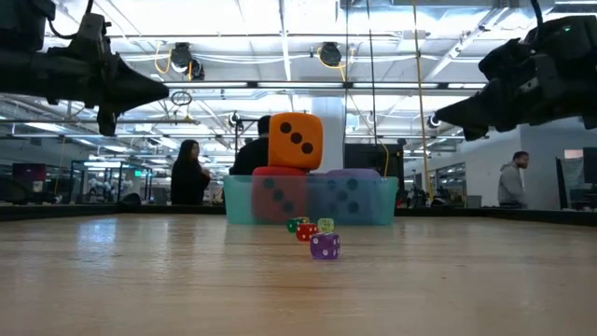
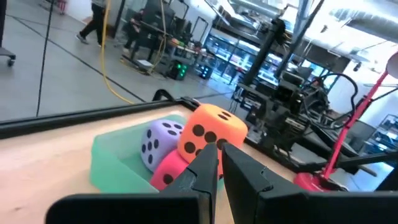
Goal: Pick & Place Dice
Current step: Put the small green dice into the blue bin
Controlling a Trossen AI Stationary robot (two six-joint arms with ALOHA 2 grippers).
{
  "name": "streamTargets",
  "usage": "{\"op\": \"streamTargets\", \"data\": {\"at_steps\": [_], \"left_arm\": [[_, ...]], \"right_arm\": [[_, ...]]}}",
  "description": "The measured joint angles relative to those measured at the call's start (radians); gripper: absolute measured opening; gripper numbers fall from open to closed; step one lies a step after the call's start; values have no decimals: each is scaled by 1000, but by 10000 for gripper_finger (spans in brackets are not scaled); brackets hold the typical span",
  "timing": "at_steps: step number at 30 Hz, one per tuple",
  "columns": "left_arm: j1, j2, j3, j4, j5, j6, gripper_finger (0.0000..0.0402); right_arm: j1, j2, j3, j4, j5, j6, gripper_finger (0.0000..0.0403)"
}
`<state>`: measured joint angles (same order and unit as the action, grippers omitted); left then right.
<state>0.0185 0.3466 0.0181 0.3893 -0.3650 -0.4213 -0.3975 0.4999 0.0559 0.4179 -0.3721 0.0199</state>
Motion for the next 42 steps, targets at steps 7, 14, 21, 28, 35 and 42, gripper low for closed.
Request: {"op": "streamTargets", "data": {"at_steps": [7,14,21,28,35,42], "left_arm": [[-40,67,34,-14,88,51,33],[-117,274,182,-28,76,123,33],[-132,499,326,-110,25,52,38],[-132,698,416,-126,71,-49,111],[-146,860,498,-113,99,90,194],[-170,999,577,-81,80,146,205]], "right_arm": [[61,0,-2,-4,-19,-129,72],[121,1,-3,28,7,-157,183],[146,1,-3,50,31,-132,232],[186,2,-3,10,33,-114,227],[199,3,-3,10,58,-98,222],[199,4,-4,-2,58,-89,222]]}}
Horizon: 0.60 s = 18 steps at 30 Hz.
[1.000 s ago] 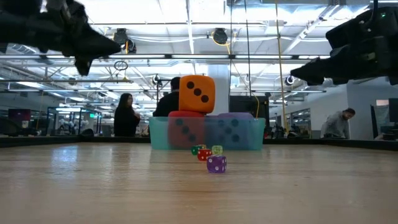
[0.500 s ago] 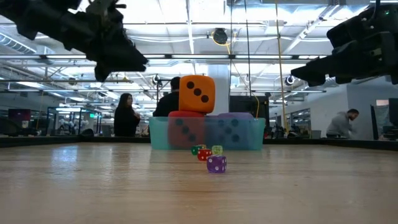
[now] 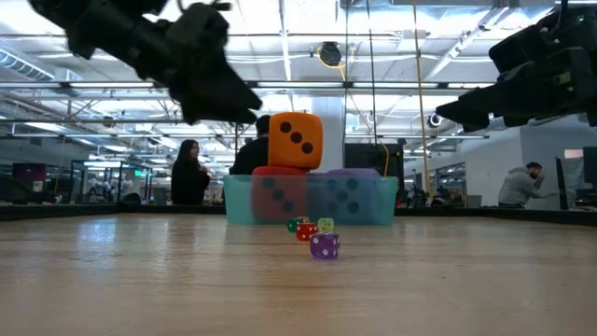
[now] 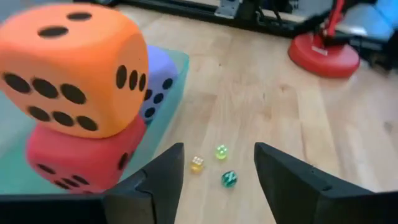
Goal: Pick & Place Dice
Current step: Put the small green dice into the blue bin
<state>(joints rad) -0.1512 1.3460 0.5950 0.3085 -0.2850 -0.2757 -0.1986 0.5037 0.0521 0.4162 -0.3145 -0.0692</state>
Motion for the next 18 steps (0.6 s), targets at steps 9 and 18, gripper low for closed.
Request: {"op": "streamTargets", "data": {"at_steps": [9,18], "left_arm": [[-41,270,190,-62,4,-128,187],[-38,446,248,-105,-12,-280,187]], "right_arm": [[0,1,0,28,0,-15,220],[0,2,0,23,-1,8,217]]}}
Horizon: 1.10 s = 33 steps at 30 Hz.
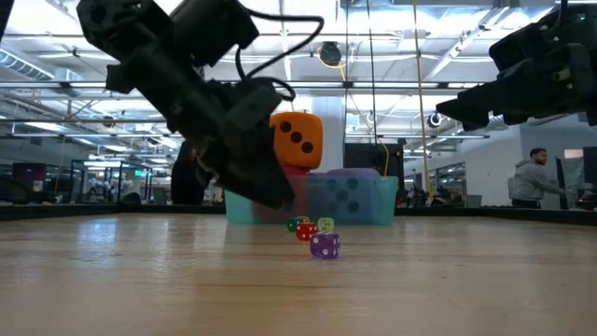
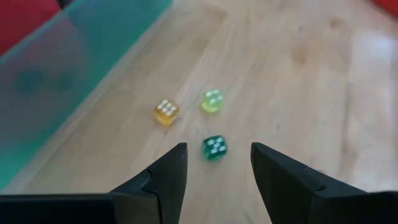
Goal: Pick & Place Dice
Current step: Put the small green dice into the blue bin
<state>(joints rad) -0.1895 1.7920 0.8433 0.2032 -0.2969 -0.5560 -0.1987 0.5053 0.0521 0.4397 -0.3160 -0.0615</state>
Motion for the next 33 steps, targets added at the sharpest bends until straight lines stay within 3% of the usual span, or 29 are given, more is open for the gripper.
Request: {"op": "streamTargets", "data": {"at_steps": [10,33], "left_arm": [[-14,61,0,51,12,132,187],[-1,144,2,151,-19,136,186]], "right_arm": [[0,0,0,-14,-3,24,212],[0,1,0,-21,-2,25,212]]}}
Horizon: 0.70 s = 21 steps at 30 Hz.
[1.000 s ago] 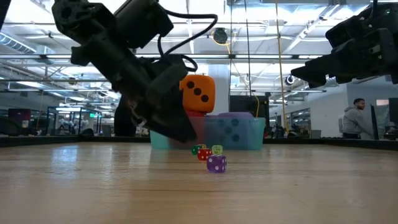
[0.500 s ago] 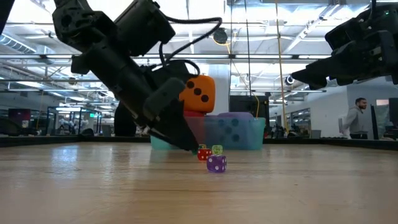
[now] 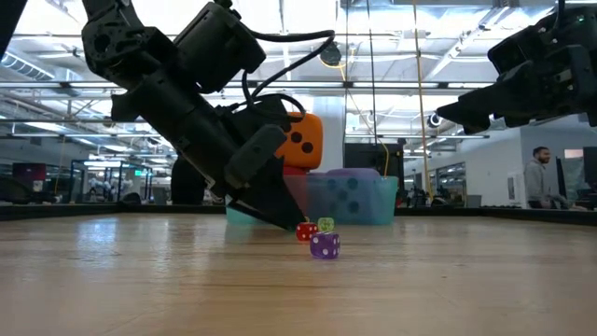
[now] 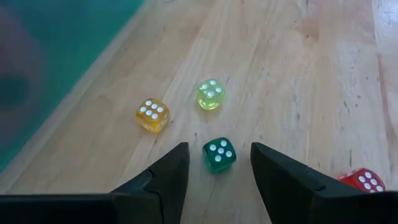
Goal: Pick & Place Dice
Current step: Put the small green dice into the blue bin
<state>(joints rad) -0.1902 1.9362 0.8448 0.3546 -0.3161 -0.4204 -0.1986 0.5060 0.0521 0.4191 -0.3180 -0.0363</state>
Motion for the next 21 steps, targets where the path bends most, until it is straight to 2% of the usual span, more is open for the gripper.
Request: {"op": "streamTargets", "data": {"at_steps": [13,16,21], "left_arm": [[0,2,-1,11,-20,-6,182],[4,2,-1,11,-25,-12,156],[8,2,-2,9,-18,-7,92]], "right_arm": [[0,0,0,0,1,-1,212],[0,0,0,0,1,-1,212],[0,0,0,-1,1,-1,212]]}}
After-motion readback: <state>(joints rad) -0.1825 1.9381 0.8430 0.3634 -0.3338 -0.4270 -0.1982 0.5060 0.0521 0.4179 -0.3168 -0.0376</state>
